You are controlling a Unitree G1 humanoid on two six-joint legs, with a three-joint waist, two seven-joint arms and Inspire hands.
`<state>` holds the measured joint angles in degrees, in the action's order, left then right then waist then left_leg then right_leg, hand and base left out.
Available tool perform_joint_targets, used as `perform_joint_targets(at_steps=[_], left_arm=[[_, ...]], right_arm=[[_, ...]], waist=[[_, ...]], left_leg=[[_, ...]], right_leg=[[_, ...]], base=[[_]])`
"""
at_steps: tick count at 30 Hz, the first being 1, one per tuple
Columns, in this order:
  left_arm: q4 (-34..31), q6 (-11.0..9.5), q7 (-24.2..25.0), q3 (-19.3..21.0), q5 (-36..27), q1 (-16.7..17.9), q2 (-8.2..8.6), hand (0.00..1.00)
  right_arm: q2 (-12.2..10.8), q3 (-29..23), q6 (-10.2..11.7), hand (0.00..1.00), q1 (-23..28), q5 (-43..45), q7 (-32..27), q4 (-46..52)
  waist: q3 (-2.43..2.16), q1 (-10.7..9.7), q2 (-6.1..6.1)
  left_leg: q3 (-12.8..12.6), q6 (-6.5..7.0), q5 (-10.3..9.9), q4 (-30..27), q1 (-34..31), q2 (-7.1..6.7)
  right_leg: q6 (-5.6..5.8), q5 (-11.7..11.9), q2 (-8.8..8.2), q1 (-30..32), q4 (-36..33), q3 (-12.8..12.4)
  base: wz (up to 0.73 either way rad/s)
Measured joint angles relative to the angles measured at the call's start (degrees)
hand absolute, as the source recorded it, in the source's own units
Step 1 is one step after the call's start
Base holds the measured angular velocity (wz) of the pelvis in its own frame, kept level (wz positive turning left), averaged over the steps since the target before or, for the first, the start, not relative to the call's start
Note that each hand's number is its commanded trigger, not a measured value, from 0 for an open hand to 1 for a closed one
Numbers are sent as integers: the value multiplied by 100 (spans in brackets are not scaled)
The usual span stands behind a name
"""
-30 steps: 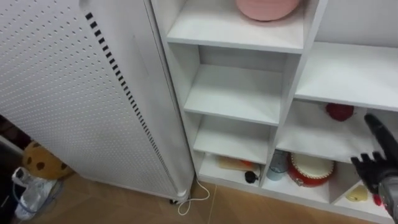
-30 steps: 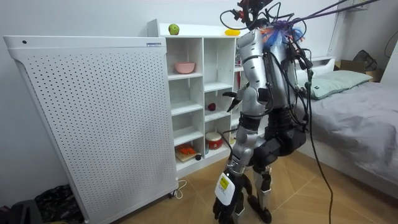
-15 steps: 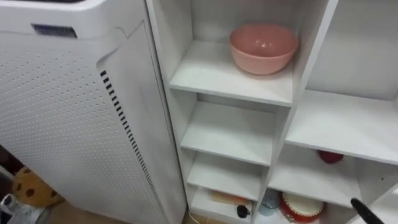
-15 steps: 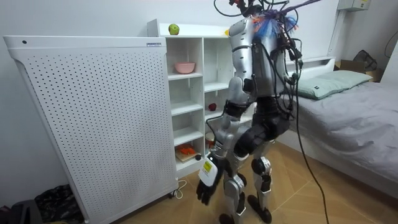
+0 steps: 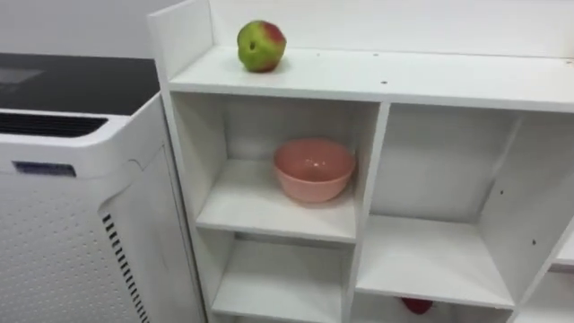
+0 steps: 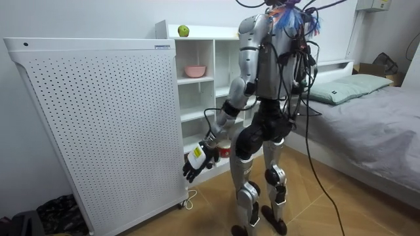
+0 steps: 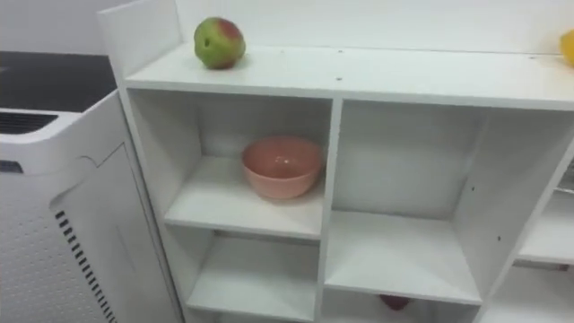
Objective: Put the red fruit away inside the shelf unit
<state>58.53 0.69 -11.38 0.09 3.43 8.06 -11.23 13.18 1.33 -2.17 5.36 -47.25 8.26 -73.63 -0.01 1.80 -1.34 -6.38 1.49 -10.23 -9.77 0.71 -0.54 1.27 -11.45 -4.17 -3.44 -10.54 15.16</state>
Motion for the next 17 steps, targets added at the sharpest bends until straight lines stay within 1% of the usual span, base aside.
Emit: perform_joint_targets(at_steps=[1, 2, 4, 6, 8, 10, 14, 16, 17], left_arm=[[3, -2, -69, 8, -1, 96, 92, 0], [5, -2, -101, 39, -1, 172, 146, 0], [65, -2, -181, 198, 2, 361, 323, 0], [209, 4, -188, 247, 25, 426, 332, 0], [231, 29, -193, 431, 136, 551, 342, 0], [234, 126, -202, 536, 304, 615, 342, 0], [341, 205, -142, 538, 345, 598, 347, 0], [348, 328, -14, 540, 360, 609, 352, 0], [349, 353, 23, 543, 372, 610, 353, 0]], right_arm=[[-124, 12, -36, 0, 52, 247, -38, -1], [-179, 30, -43, 0, 57, 364, -81, -2], [-369, 34, -42, 0, 48, 995, -180, -38], [-427, 86, -43, 0, 50, 1422, -177, -121], [-434, 96, -43, 0, 48, 1793, -181, -173], [-429, 181, -33, 0, 15, 2072, -173, -194], [-431, 209, -42, 0, -10, 2259, -126, -199], [-431, 221, -47, 0, 14, 2268, -105, -197], [-431, 211, -47, 0, 26, 2273, -98, -197]], waist=[[1, 3, -43], [-6, 3, -33], [-27, -20, -70], [-14, -15, -88], [-5, -7, -119], [12, 5, -163], [15, 6, -205], [17, 4, -211], [15, 7, -213]], left_leg=[[-44, -10, -7, 19, 103, 9], [-75, -14, -9, 21, 130, 15], [-110, -14, -9, 17, 264, 18], [-101, -15, -10, 22, 331, 18], [-93, -22, -15, 32, 380, 17], [-105, -21, -18, 35, 378, 20], [-113, -15, -32, 36, 462, 17], [-121, -14, -61, 26, 502, 19], [-133, -15, -68, 22, 511, 20]], right_leg=[[0, -4, 16, -72, 16, -94], [-1, -4, 22, -83, 28, -113], [-2, -1, 26, -176, 83, -123], [-2, -1, 27, -242, 96, -123], [-1, -1, 28, -285, 100, -137], [-3, 0, 47, -282, 108, -249], [-3, 0, 67, -375, 124, -353], [-8, 3, 87, -443, 181, -420], [-8, 3, 88, -449, 182, -435]], base=[[-19], [-21], [-9], [0], [0], [-2], [0], [0], [0]])
